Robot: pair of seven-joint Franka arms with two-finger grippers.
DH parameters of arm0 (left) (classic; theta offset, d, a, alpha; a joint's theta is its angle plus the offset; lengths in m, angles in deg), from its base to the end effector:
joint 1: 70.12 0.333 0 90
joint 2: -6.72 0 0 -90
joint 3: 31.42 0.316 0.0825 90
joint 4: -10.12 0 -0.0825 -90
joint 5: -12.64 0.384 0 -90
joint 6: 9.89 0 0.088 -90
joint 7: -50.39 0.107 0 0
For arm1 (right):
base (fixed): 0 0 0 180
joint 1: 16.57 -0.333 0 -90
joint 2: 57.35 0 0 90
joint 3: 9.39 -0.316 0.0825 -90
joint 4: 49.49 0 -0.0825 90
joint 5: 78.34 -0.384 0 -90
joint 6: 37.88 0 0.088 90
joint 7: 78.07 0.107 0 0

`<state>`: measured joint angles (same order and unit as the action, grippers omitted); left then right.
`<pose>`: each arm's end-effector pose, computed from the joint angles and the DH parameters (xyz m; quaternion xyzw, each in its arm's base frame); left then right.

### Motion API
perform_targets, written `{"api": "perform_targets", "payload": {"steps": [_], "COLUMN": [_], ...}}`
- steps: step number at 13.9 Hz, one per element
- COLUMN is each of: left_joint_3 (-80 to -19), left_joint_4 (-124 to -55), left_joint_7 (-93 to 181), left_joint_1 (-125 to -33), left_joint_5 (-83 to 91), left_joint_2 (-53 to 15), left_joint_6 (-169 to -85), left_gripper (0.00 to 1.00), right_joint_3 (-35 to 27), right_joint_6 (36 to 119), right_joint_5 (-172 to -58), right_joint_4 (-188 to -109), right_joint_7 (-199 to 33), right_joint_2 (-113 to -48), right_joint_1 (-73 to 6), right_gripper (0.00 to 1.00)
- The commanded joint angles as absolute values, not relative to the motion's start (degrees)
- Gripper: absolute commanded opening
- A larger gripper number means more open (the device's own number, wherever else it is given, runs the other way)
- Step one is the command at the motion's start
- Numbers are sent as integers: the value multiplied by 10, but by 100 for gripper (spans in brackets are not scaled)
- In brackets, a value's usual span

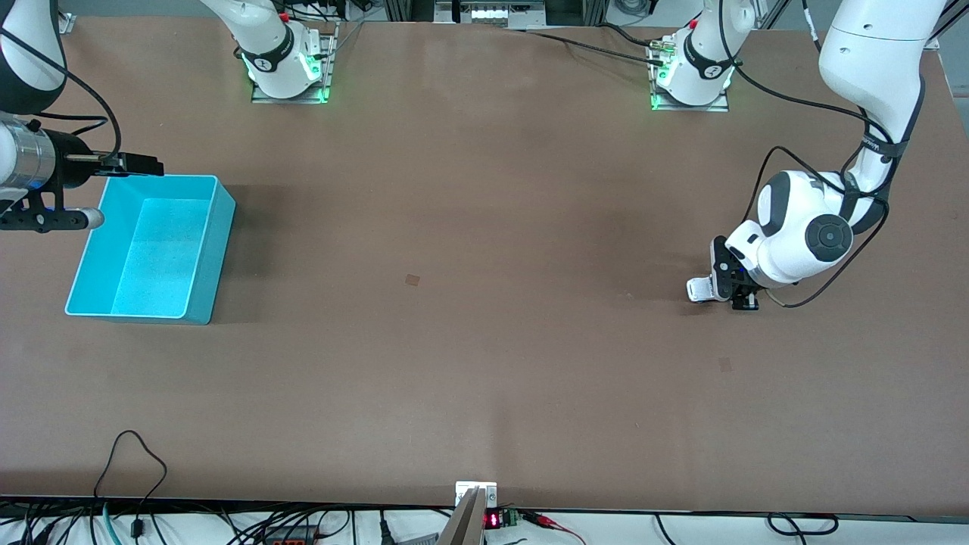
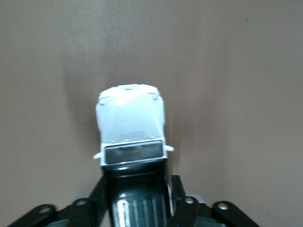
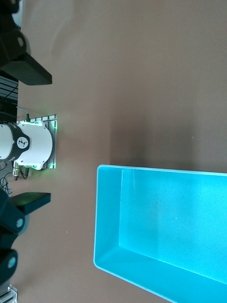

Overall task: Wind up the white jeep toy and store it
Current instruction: 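Close the left gripper on the jeep's body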

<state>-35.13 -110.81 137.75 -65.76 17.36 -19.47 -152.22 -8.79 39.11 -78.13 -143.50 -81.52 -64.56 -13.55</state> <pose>0.5701 0.0058 0.1890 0.7049 -0.7080 -0.0359 0.0216 0.5494 -0.0349 0.5087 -0.9777 0.0016 0.2096 0.0105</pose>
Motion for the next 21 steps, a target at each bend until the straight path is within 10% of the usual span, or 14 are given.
{"api": "perform_targets", "payload": {"steps": [1, 21], "left_joint_3": [-355, -354], "left_joint_4": [-1113, -1133], "left_joint_7": [1397, 1358], "left_joint_1": [-653, -654], "left_joint_5": [189, 187], "left_joint_2": [-184, -177], "left_joint_6": [-1522, -1519], "left_gripper": [43, 38], "right_joint_3": [-89, -90], "right_joint_6": [381, 380], "right_joint_5": [-785, -785], "right_joint_4": [-1427, -1428], "right_joint_7": [-826, -829], "right_joint_2": [-646, -646], "right_joint_1": [-131, -131], "right_gripper": [100, 100]}}
